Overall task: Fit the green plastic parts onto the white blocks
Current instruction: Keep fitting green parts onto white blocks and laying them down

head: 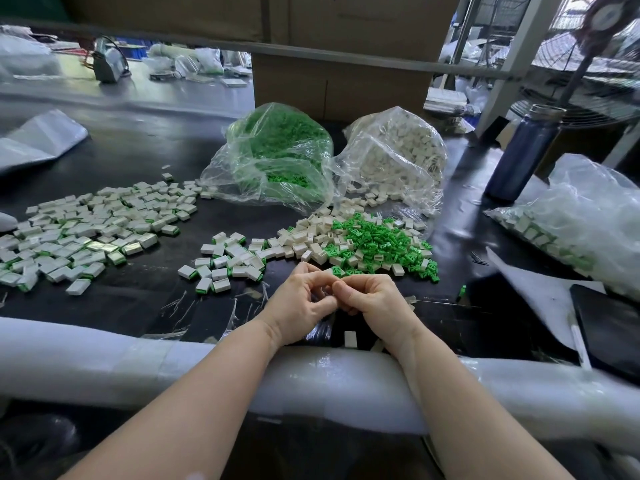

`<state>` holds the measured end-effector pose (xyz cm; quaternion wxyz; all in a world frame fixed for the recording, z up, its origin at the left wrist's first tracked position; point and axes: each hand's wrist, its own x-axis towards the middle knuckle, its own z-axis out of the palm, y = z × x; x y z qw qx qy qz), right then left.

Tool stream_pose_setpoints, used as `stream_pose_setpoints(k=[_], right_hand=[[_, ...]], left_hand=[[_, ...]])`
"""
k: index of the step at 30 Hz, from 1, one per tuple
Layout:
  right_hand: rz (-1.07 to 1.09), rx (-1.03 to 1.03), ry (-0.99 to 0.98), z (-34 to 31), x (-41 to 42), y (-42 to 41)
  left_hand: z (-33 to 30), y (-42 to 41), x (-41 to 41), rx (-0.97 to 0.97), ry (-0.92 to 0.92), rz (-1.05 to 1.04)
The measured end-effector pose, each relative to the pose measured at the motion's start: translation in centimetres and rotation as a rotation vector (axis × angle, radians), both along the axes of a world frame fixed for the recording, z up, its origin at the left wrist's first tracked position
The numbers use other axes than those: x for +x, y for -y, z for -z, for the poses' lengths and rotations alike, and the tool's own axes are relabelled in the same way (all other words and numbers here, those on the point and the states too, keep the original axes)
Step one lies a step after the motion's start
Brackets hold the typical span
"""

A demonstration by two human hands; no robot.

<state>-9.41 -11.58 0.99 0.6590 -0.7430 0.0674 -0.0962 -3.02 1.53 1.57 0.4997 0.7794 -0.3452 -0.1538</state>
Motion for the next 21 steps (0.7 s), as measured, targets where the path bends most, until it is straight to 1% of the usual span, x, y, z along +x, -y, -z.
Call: stream_pose_setpoints(k=[12,21], right_hand=[[0.01,0.031,-0.022,-0.17,-0.18,-0.02],[0.029,0.017,-0.042,0.03,-0.24,0.11]], left_hand=[[0.18,0.05,-0.12,0.123,0.039,0.012],[0.29,0.04,-0.1,0.152,0.057,0.017]])
